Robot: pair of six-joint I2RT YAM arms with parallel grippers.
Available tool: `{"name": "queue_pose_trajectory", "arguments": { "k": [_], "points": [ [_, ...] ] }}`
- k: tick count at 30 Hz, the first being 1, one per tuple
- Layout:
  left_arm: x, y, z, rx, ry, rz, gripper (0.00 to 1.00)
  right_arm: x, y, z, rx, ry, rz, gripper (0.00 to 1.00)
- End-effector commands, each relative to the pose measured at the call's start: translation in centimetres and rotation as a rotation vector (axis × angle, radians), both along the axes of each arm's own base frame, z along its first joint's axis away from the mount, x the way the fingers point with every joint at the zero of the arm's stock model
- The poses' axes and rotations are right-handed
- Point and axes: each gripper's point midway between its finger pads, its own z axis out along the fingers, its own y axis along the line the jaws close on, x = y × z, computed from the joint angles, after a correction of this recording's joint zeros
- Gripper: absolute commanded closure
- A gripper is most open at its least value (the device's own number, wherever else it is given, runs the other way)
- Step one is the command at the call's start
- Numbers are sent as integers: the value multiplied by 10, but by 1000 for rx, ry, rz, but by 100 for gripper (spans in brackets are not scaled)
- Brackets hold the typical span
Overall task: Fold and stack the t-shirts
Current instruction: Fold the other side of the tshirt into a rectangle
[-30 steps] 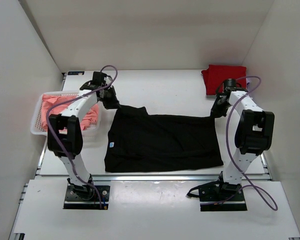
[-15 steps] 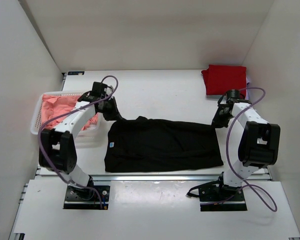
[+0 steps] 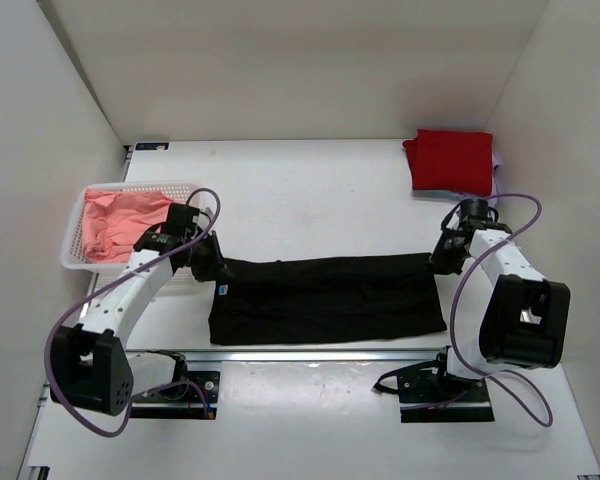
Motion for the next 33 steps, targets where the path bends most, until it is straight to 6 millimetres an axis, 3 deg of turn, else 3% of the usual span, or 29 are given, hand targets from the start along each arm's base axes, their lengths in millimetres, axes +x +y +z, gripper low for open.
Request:
{"name": "queue_pose_trajectory", "arguments": {
  "k": [1, 7, 14, 15, 16, 17, 18, 19, 20, 21, 24, 27, 29, 31, 33],
  "points": [
    [-16, 5, 1, 2, -3, 5, 100, -4, -3, 8, -32, -47, -2, 100],
    [-34, 12, -8, 26, 5, -3, 100, -25, -5, 4, -37, -23, -30, 100],
    [-58, 24, -34, 88, 70, 10, 100, -56, -13, -6, -57, 67, -74, 100],
    [-59, 25, -34, 92, 73, 13, 97, -58, -10, -6, -43, 74, -68, 100],
    [-60, 24, -34, 88, 77, 13, 89, -63, -10, -8, -44, 94, -72, 100],
    [-59, 23, -33, 90, 71, 15, 81, -60, -11, -2, -51, 78, -77, 97],
    [-56, 25, -30, 94, 60, 25, 77, -60, -10, 1, -52, 86, -80, 87],
    [-51, 24, -23, 92, 43, 28, 66, -62, -11, 4, -64, 92, -79, 73],
    [-46, 25, -18, 91, 27, 36, 58, -55, -11, 13, -72, 62, -71, 68],
    [-40, 22, -11, 94, 6, 25, 57, -48, -12, 24, -91, 32, -70, 59],
    [-24, 11, 7, 54, -30, 25, 56, -26, -9, 51, -119, -55, -18, 54],
    [-17, -5, 6, -7, -39, 22, 68, -4, 3, 60, -87, -131, 56, 58],
    [-21, -21, -3, -57, -5, 37, 84, 5, 12, 56, -35, -148, 76, 75],
    [-32, -33, -22, -67, 36, 28, 90, 9, 25, 42, 24, -132, 113, 100],
    [-39, -48, -36, -67, 66, 12, 96, 10, 36, 33, 42, -114, 149, 100]
  ]
}}
